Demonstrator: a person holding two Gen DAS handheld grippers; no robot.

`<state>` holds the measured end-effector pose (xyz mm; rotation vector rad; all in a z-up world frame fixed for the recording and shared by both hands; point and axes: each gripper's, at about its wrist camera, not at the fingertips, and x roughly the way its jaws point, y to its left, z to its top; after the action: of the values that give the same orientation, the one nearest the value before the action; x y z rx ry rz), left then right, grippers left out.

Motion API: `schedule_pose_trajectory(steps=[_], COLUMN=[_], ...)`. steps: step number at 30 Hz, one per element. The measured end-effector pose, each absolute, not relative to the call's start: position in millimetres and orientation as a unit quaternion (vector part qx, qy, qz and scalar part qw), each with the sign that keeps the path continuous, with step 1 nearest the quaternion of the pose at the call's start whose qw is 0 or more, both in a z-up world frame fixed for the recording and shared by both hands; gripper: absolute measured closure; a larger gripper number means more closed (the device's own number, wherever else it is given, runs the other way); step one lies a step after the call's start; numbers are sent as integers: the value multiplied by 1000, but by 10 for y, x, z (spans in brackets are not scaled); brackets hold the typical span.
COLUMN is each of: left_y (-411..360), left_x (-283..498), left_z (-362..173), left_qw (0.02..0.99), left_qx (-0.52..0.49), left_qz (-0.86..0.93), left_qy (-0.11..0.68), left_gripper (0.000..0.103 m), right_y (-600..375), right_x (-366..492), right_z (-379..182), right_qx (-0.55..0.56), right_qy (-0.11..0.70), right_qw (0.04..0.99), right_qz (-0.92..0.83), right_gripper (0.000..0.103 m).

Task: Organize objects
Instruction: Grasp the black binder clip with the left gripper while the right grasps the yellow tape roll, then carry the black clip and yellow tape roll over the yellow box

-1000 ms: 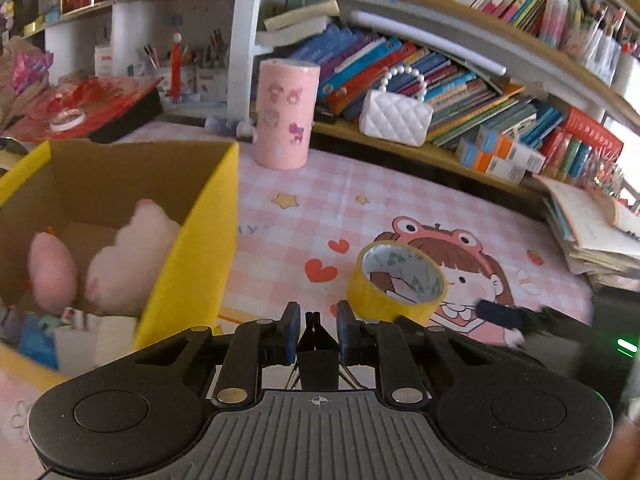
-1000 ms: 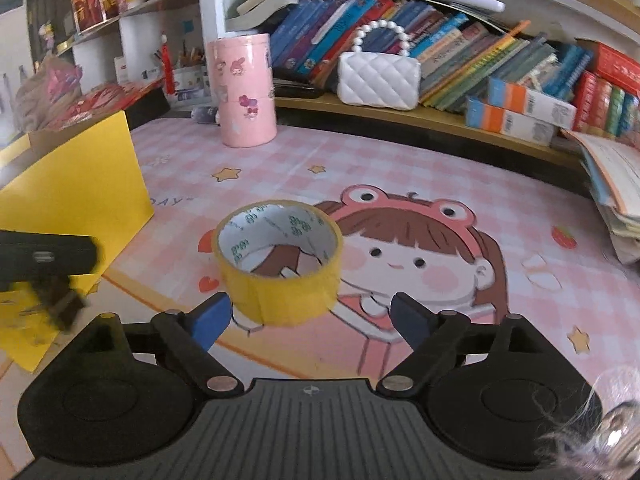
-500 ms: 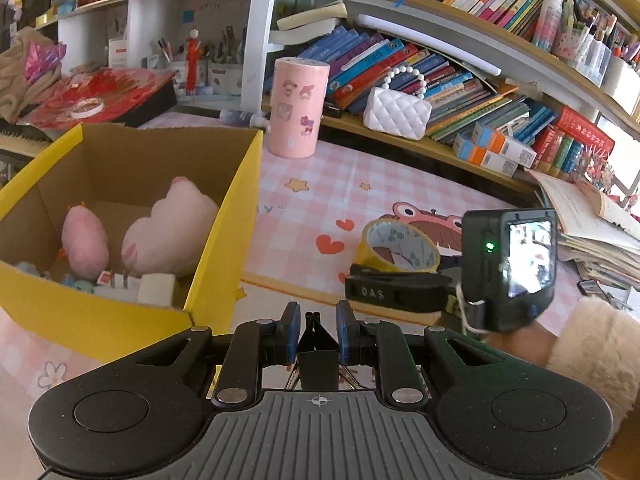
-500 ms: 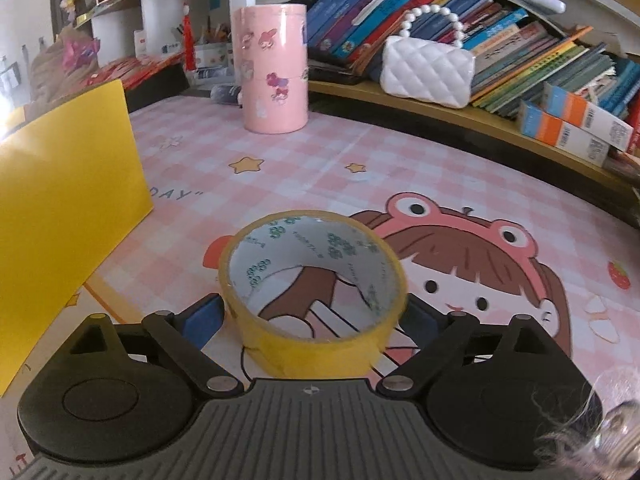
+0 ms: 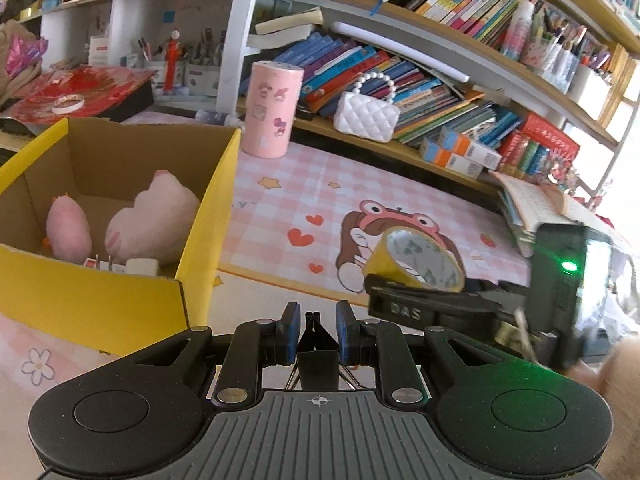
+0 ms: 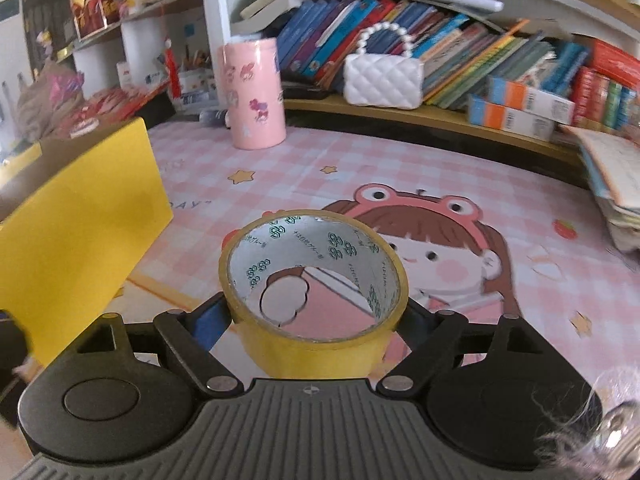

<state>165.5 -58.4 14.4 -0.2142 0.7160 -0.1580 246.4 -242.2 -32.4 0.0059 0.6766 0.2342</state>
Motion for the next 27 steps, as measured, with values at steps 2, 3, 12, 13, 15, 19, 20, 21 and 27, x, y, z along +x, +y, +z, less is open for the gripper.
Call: schedule_pose_trajectory(steps=[2, 3, 12, 13, 15, 19, 20, 21, 27], left_y=[-556, -540, -193, -132, -21, 249, 316, 388, 804], left_x=[1598, 1567, 1271, 1235, 1175, 1035, 1007, 978, 779], left_z=[141, 143, 132, 132, 135, 155, 157, 160, 145], left_qw=[927, 927, 921, 920, 920, 921, 922, 922, 922], left_qx=[-109, -109, -120, -122, -125, -132, -135, -137, -155], left_qz=[-90, -97, -141, -144, -144, -141, -139, -136, -115], left_qy=[347, 346, 343, 343, 342, 337, 336, 336, 334], left_gripper=[86, 86, 86, 86, 86, 86, 86, 86, 86], right_y=[-2429, -2428, -2236, -2194, -2091, -1849, -1773, -1706, -1275], right_x=[2297, 2215, 1385, 1302, 1138, 857, 794, 739, 508], right_z=[-257, -224, 4, 7, 4, -36, -50, -57, -55], right_qx=[8, 10, 30, 35, 39, 37, 34, 30, 7], right_qy=[330, 329, 325, 327, 331, 345, 349, 353, 355], right_qw=[938, 939, 945, 944, 943, 938, 936, 935, 933], right_qz=[103, 96, 33, 27, 19, 20, 25, 30, 63], right_gripper=[19, 19, 19, 19, 19, 19, 19, 19, 19])
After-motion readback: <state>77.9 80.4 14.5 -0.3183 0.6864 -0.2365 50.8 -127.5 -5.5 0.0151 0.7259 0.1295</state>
